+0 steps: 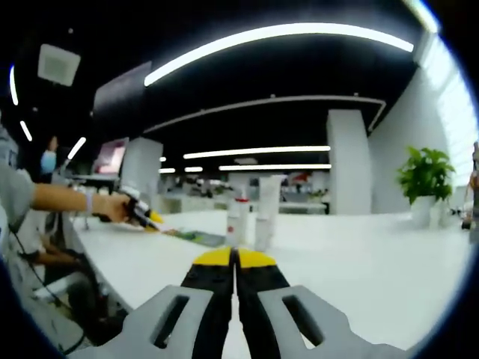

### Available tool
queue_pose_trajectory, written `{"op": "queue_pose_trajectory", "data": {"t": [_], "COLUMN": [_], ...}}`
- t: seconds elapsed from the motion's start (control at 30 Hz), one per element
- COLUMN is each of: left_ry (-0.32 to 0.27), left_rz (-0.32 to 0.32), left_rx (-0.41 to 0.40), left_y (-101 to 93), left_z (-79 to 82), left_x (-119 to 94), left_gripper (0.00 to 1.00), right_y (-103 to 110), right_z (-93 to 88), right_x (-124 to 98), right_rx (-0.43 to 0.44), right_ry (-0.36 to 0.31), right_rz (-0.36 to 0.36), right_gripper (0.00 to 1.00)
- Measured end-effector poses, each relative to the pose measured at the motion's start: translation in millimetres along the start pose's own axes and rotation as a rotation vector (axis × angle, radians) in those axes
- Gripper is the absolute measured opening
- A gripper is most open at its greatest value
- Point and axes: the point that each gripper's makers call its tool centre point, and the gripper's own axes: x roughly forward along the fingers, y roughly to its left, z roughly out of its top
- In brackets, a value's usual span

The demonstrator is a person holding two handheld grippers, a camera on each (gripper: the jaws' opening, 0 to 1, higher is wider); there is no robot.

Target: Arrange the skincare products in the storage area until every visible bottle or jar stands upright without overlapping.

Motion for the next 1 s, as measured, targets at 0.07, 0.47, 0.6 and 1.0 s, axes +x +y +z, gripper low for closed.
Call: {"op": "queue_pose_trajectory", "data": {"t": [0.07,0.47,0.6,1.0], "left_ry": [-0.015,-0.227,-0.278,-0.319], "left_rz": [-0.004,-0.106,-0.288,-0.346], "left_rx": [0.004,0.265,0.252,0.377], "left_y": [-2.3,-50.3,-85.7,-101.4], "left_z": [-0.4,16.1,2.7,-40.7], "left_x": [-1.9,-31.2,-42.6,-49.1], "left_gripper": [0.31,0.35,0.43,0.70], "right_y": [-0.1,9.2,18.5,57.3], "right_z": [0.2,3.4,-1.0,-9.3], "right_x": [-0.2,-0.2,2.8,24.5], "right_rx": [0.000,-0.010,-0.019,-0.037], "right_ry": [-0.002,-0.025,-0.013,-0.015], "right_rz": [-0.001,0.028,0.053,0.165], "right_gripper": [0.00,0.00,0.00,0.13]}}
